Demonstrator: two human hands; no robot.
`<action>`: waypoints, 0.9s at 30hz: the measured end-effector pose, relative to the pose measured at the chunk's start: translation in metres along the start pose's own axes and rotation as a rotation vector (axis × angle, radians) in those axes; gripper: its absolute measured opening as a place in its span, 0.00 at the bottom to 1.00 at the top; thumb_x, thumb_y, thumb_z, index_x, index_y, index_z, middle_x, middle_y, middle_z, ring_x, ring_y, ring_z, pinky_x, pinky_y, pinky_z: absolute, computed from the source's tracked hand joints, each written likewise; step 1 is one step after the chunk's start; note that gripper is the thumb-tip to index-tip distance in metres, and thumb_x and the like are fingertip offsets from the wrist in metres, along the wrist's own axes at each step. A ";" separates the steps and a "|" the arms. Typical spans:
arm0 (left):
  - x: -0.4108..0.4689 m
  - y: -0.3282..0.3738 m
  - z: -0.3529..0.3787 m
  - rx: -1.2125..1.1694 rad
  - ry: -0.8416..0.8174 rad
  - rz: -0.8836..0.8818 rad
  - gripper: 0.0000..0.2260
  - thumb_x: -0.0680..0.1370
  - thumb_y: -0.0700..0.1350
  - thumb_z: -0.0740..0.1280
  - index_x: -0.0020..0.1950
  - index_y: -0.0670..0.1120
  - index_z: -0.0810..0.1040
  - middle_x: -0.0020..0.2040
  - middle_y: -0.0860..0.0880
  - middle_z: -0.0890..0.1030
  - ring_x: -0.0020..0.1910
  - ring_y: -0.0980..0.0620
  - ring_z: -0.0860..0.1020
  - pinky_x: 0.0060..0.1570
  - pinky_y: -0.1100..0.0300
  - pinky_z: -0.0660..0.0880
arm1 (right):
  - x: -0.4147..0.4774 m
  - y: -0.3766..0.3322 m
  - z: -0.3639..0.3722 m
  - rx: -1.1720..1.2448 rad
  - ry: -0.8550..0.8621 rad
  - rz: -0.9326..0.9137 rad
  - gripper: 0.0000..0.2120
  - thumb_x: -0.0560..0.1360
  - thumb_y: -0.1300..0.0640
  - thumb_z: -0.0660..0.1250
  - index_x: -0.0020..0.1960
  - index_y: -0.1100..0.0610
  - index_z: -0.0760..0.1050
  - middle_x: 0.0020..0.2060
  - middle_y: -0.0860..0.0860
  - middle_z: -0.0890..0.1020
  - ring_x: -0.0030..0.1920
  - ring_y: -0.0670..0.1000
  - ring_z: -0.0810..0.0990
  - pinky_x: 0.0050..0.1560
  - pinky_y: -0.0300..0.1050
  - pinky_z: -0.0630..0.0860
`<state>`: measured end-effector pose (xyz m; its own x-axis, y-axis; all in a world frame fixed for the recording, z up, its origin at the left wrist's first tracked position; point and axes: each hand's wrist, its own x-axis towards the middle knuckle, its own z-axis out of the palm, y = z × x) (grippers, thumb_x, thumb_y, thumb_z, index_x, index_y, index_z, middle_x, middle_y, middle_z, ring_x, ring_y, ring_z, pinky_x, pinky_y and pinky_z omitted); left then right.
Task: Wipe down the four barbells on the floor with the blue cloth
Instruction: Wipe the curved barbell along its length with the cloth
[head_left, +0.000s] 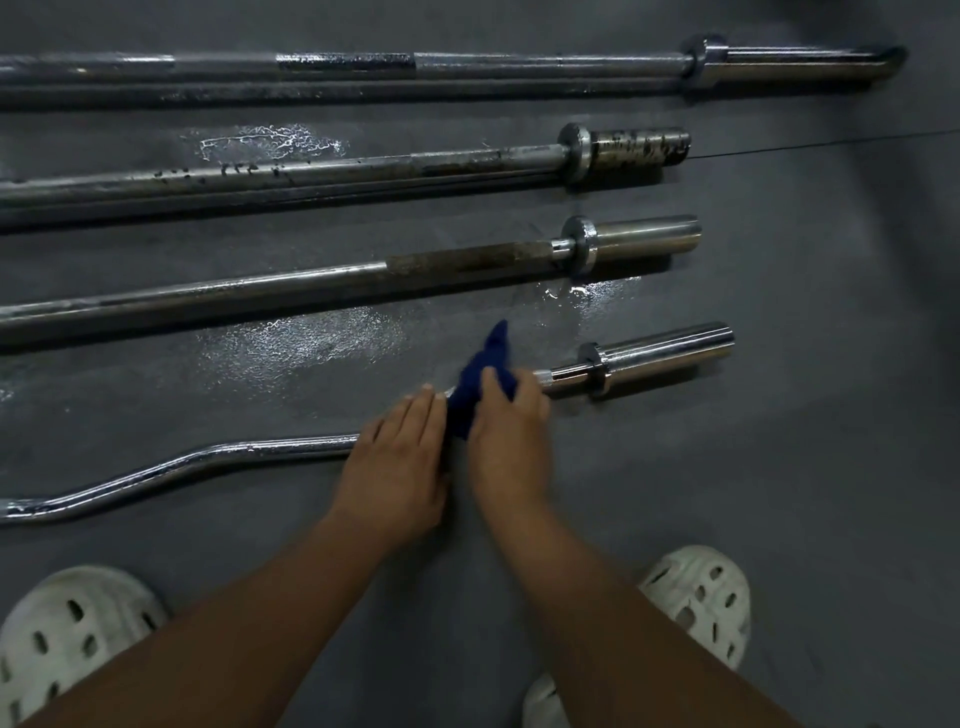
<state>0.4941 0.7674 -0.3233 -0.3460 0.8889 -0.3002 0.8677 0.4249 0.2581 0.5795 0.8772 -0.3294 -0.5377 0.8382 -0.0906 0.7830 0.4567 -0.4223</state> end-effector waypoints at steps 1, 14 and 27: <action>0.000 0.000 0.000 -0.006 -0.007 -0.001 0.39 0.67 0.54 0.67 0.75 0.38 0.67 0.73 0.38 0.70 0.70 0.40 0.72 0.65 0.45 0.71 | -0.004 -0.004 0.004 -0.007 -0.028 -0.118 0.20 0.76 0.60 0.66 0.67 0.56 0.74 0.65 0.59 0.72 0.59 0.60 0.71 0.56 0.51 0.73; -0.010 -0.001 -0.007 -0.054 -0.046 -0.028 0.38 0.70 0.55 0.65 0.77 0.39 0.64 0.76 0.39 0.66 0.73 0.41 0.68 0.68 0.46 0.68 | 0.030 0.004 -0.018 -0.010 -0.082 -0.076 0.12 0.75 0.59 0.65 0.56 0.59 0.80 0.58 0.54 0.73 0.54 0.54 0.75 0.55 0.46 0.74; -0.005 -0.002 -0.005 -0.045 -0.076 -0.042 0.39 0.77 0.57 0.63 0.81 0.43 0.51 0.81 0.44 0.53 0.79 0.46 0.56 0.75 0.49 0.58 | 0.041 0.035 -0.041 0.142 0.180 0.266 0.10 0.73 0.62 0.62 0.46 0.53 0.81 0.54 0.48 0.69 0.59 0.54 0.70 0.54 0.39 0.67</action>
<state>0.4924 0.7625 -0.3181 -0.3518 0.8555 -0.3799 0.8355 0.4700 0.2846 0.5976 0.9398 -0.3114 -0.2469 0.9672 -0.0590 0.8304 0.1798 -0.5274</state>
